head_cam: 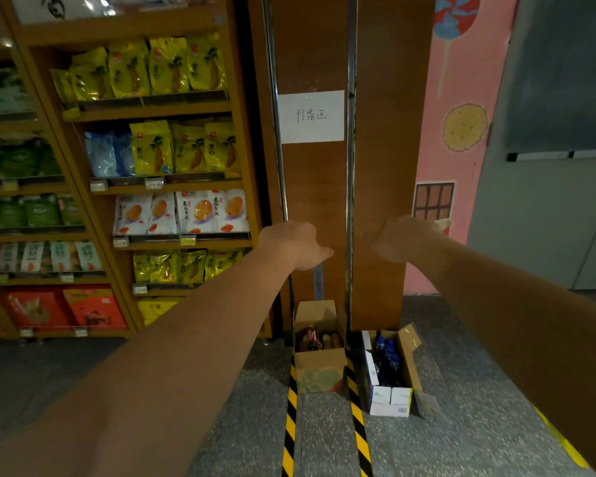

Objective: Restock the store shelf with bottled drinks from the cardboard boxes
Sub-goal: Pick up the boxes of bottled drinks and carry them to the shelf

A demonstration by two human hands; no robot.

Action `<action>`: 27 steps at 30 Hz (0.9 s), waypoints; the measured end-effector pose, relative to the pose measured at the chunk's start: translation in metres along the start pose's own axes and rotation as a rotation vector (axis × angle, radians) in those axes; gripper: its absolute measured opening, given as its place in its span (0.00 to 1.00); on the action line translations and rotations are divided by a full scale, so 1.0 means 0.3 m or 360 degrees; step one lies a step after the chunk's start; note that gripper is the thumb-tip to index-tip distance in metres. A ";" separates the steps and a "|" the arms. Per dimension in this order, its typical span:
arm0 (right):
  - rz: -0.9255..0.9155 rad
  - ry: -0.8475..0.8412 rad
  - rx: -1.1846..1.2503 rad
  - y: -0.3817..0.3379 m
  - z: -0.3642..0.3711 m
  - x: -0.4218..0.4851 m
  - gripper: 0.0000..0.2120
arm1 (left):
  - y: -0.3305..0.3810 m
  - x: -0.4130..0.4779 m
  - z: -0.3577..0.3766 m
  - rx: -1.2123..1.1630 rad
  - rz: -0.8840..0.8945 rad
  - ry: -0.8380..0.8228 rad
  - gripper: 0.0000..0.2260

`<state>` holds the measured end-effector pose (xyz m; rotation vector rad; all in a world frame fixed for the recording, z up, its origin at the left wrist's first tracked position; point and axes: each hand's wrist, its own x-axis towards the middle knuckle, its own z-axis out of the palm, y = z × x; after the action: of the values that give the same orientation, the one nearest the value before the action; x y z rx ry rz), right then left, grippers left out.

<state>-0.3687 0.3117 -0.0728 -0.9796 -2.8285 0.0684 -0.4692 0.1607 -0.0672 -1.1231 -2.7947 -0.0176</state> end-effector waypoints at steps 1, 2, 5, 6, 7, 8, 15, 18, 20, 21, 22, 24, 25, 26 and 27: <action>-0.0029 0.0006 0.0004 0.003 0.002 0.049 0.30 | 0.000 0.048 0.003 0.0005 -0.0008 0.0007 0.21; -0.0062 0.0010 0.0002 0.006 0.003 0.099 0.29 | 0.000 0.098 0.004 0.0005 -0.0017 0.0017 0.21; -0.0113 -0.0012 0.0007 0.020 0.002 0.250 0.26 | 0.008 0.254 0.006 -0.0006 -0.0033 0.0022 0.21; -0.0124 -0.0025 0.0009 0.026 0.001 0.301 0.26 | 0.012 0.307 0.010 -0.0009 -0.0039 0.0013 0.21; -0.0135 -0.0033 0.0009 0.034 0.001 0.353 0.24 | 0.017 0.359 0.016 -0.0006 -0.0047 0.0006 0.21; -0.0149 -0.0029 0.0001 0.043 0.000 0.407 0.23 | 0.023 0.410 0.025 -0.0004 -0.0056 0.0004 0.21; -0.0206 -0.0038 -0.0092 0.077 0.021 0.708 0.18 | 0.018 0.714 0.103 -0.0023 -0.0120 0.0017 0.24; -0.0215 -0.0085 -0.0063 0.062 0.065 0.812 0.22 | -0.015 0.822 0.135 -0.0031 -0.0156 0.0009 0.24; -0.0220 -0.0125 -0.0059 0.043 0.094 0.876 0.26 | -0.042 0.887 0.162 -0.0042 -0.0173 -0.0013 0.24; -0.0230 -0.0135 -0.0070 0.031 0.107 0.908 0.29 | -0.059 0.919 0.177 -0.0048 -0.0176 -0.0017 0.24; -0.0244 -0.0146 -0.0083 0.017 0.121 0.941 0.30 | -0.078 0.951 0.192 -0.0050 -0.0179 -0.0018 0.24; -0.0269 -0.0159 -0.0102 -0.018 0.146 1.009 0.31 | -0.122 1.018 0.218 -0.0043 -0.0188 -0.0032 0.23; -0.0272 -0.0165 -0.0108 -0.037 0.157 1.044 0.30 | -0.146 1.053 0.227 -0.0042 -0.0188 -0.0042 0.23; -0.0261 -0.0171 -0.0108 -0.058 0.169 1.077 0.30 | -0.170 1.089 0.236 -0.0043 -0.0182 -0.0051 0.22; -0.0241 -0.0168 -0.0101 -0.080 0.181 1.112 0.31 | -0.196 1.126 0.240 -0.0038 -0.0166 -0.0058 0.22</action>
<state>-0.6507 0.4994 -0.0828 -0.7924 -3.0090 0.0136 -0.7596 0.3549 -0.0945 -0.9911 -2.8901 -0.0415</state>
